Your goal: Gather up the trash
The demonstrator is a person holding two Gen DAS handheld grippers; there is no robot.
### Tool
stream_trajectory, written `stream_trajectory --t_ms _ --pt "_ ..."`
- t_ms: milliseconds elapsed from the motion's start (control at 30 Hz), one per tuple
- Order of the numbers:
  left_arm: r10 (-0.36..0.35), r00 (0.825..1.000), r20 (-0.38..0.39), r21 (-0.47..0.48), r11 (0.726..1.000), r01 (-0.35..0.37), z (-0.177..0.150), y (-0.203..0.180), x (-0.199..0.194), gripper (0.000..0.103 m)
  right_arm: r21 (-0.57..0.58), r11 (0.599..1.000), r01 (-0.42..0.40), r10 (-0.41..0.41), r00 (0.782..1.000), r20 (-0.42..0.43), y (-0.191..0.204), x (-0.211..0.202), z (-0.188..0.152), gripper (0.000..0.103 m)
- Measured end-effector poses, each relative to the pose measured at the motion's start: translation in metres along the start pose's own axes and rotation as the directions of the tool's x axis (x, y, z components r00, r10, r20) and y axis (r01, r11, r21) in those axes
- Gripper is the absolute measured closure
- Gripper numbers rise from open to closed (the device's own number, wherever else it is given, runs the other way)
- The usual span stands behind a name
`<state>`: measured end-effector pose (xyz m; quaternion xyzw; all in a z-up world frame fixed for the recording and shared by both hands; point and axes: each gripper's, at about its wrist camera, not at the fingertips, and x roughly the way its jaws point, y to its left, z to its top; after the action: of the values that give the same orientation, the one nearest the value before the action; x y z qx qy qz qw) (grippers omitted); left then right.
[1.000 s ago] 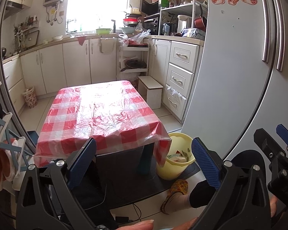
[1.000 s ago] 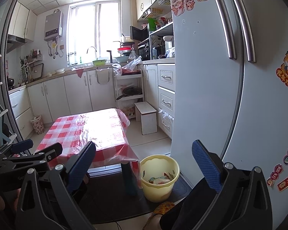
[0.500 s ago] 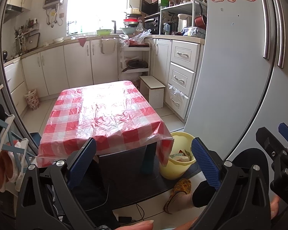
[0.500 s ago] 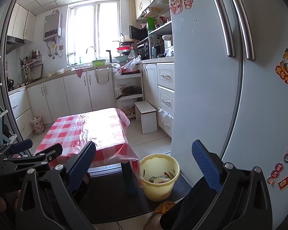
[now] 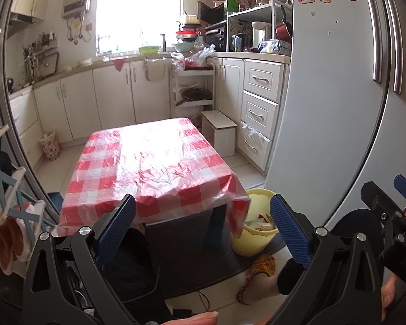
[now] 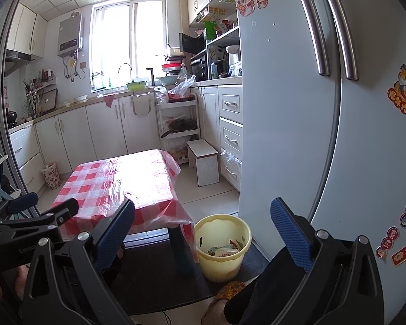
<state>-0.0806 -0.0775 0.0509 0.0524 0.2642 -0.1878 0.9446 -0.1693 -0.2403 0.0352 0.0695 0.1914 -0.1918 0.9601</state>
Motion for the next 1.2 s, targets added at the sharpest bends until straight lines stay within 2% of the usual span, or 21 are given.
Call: stream_trajectory --t_ms 167,400,600,867,1200 --pt "0.013 1.000 -0.003 0.045 0.999 -0.013 0.0018 -0.0053 0.0012 0.008 0.002 1.000 0.001 -0.001 1.000 -0.001 -0.0008 -0.0001 -0.0005 0.007" --pt "0.092 0.995 -0.032 0.093 0.992 -0.088 0.0024 -0.0050 0.0078 0.008 0.012 1.000 0.004 -0.004 1.000 -0.014 -0.0040 0.0009 -0.0035 0.007" --pt "0.014 1.000 -0.013 0.051 0.999 -0.014 0.0001 0.0019 0.0027 0.008 0.003 1.000 -0.004 0.004 1.000 -0.023 -0.0024 0.0008 -0.0049 0.007" --pt "0.032 0.999 -0.010 0.080 0.996 -0.031 -0.0022 -0.0039 0.0029 0.008 -0.001 1.000 -0.009 0.009 1.000 -0.027 -0.0023 0.0020 -0.0049 0.007" --pt "0.039 0.999 -0.019 0.067 0.997 -0.038 -0.0014 -0.0038 0.0043 0.008 0.000 1.000 -0.012 0.012 1.000 -0.024 -0.0025 0.0017 -0.0059 0.007"
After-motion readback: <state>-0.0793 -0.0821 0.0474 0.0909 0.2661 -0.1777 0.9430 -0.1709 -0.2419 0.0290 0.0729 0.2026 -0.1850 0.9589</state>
